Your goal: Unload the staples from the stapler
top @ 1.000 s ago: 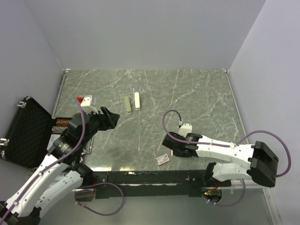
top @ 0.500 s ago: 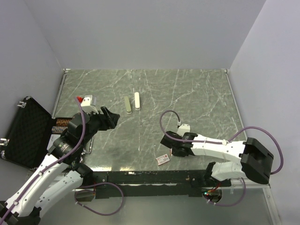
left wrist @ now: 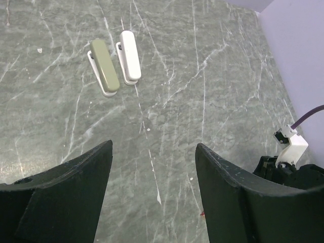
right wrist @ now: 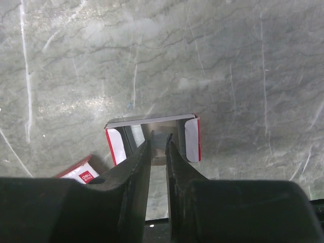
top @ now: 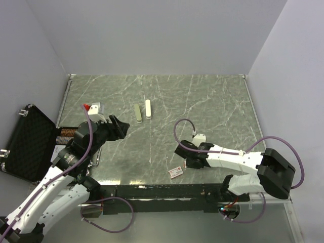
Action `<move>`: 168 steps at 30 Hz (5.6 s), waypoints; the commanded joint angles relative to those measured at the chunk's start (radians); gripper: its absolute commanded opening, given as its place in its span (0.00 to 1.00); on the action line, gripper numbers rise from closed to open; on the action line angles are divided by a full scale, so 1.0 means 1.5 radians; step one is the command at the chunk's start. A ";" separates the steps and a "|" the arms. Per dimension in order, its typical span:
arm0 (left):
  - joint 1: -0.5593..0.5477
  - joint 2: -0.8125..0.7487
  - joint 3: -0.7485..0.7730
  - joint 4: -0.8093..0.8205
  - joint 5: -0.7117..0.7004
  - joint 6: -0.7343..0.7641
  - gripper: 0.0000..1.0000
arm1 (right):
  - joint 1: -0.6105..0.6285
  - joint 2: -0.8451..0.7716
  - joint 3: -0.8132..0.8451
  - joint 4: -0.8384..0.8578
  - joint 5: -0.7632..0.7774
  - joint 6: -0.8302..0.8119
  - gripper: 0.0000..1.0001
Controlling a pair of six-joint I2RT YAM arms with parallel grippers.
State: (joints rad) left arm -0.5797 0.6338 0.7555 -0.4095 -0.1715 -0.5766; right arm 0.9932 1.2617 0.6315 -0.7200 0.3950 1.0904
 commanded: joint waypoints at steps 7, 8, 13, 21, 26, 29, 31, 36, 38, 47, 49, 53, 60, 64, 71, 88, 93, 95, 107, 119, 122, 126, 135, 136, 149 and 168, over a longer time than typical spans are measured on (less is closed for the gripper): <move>-0.001 0.006 -0.003 0.008 0.002 0.007 0.72 | -0.007 0.016 0.011 0.014 0.004 -0.010 0.31; -0.002 0.005 -0.003 0.008 0.002 0.007 0.72 | -0.006 0.016 0.014 0.010 0.007 -0.010 0.31; -0.002 0.005 -0.004 0.009 0.003 0.007 0.72 | -0.006 -0.002 0.018 -0.007 0.011 -0.002 0.35; 0.000 0.010 -0.003 0.012 0.005 0.007 0.72 | -0.006 -0.062 0.039 -0.057 0.028 0.001 0.36; -0.001 0.009 -0.003 0.015 0.007 0.008 0.72 | -0.006 -0.101 0.039 -0.080 0.034 0.002 0.37; 0.000 0.007 -0.004 0.014 0.007 0.006 0.72 | -0.006 -0.105 0.031 -0.090 0.028 0.006 0.37; -0.001 0.006 -0.005 0.013 0.007 0.007 0.72 | -0.006 -0.107 0.021 -0.095 0.025 0.010 0.37; -0.002 0.010 -0.005 0.016 0.014 0.008 0.72 | -0.007 -0.109 -0.007 -0.111 0.028 0.035 0.37; -0.001 0.012 -0.004 0.016 0.017 0.007 0.72 | -0.012 -0.110 -0.015 -0.107 0.027 0.042 0.37; -0.001 0.040 -0.006 0.025 0.051 0.010 0.72 | -0.059 -0.127 -0.043 -0.059 0.009 0.016 0.36; -0.001 0.045 -0.013 0.034 0.064 0.004 0.72 | -0.067 -0.131 -0.053 -0.039 -0.004 0.004 0.36; -0.002 0.069 -0.029 0.054 0.101 -0.016 0.78 | -0.076 -0.134 -0.070 -0.004 -0.029 -0.006 0.36; -0.052 0.110 -0.054 0.063 0.087 -0.060 0.73 | -0.076 -0.142 -0.066 -0.004 -0.023 -0.014 0.35; -0.112 0.143 -0.062 0.066 0.063 -0.099 0.73 | -0.076 -0.153 -0.070 -0.004 -0.024 -0.013 0.35; -0.214 0.197 -0.108 0.079 0.023 -0.175 0.66 | -0.076 -0.165 -0.069 -0.026 -0.008 -0.010 0.34; -0.406 0.407 -0.097 0.143 -0.013 -0.254 0.61 | -0.077 -0.176 -0.096 -0.024 -0.007 0.008 0.34; -0.409 0.448 -0.089 0.173 0.005 -0.251 0.59 | -0.077 -0.174 -0.102 -0.018 -0.011 0.014 0.33; -0.411 0.462 -0.080 0.175 0.008 -0.247 0.59 | -0.077 -0.173 -0.104 -0.010 -0.013 0.013 0.33; -0.414 0.503 -0.071 0.194 0.031 -0.240 0.56 | -0.077 -0.163 -0.116 0.028 -0.030 0.004 0.33; -0.417 0.519 -0.064 0.198 0.041 -0.238 0.56 | -0.077 -0.160 -0.121 0.039 -0.033 0.002 0.27; -0.417 0.523 -0.061 0.200 0.042 -0.236 0.56 | -0.077 -0.153 -0.122 0.043 -0.033 0.002 0.25; -0.419 0.536 -0.060 0.204 0.049 -0.234 0.56 | -0.077 -0.141 -0.124 0.055 -0.036 -0.002 0.23; -0.423 0.544 -0.063 0.210 0.051 -0.237 0.56 | -0.077 -0.142 -0.132 0.064 -0.041 -0.005 0.11; -0.424 0.544 -0.063 0.209 0.051 -0.237 0.56 | -0.076 -0.145 -0.131 0.062 -0.040 -0.005 0.08; -0.437 0.590 -0.052 0.211 0.081 -0.227 0.55 | -0.035 -0.174 -0.109 0.003 -0.022 -0.024 0.00; -0.470 0.563 -0.091 0.184 0.079 -0.258 0.47 | 0.025 -0.110 -0.074 -0.017 0.012 0.012 0.00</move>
State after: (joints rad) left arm -1.2633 1.4651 0.6502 -0.0818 -0.0750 -0.9440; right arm 1.0180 1.0824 0.4873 -0.7345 0.3904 1.0843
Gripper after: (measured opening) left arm 0.468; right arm 0.008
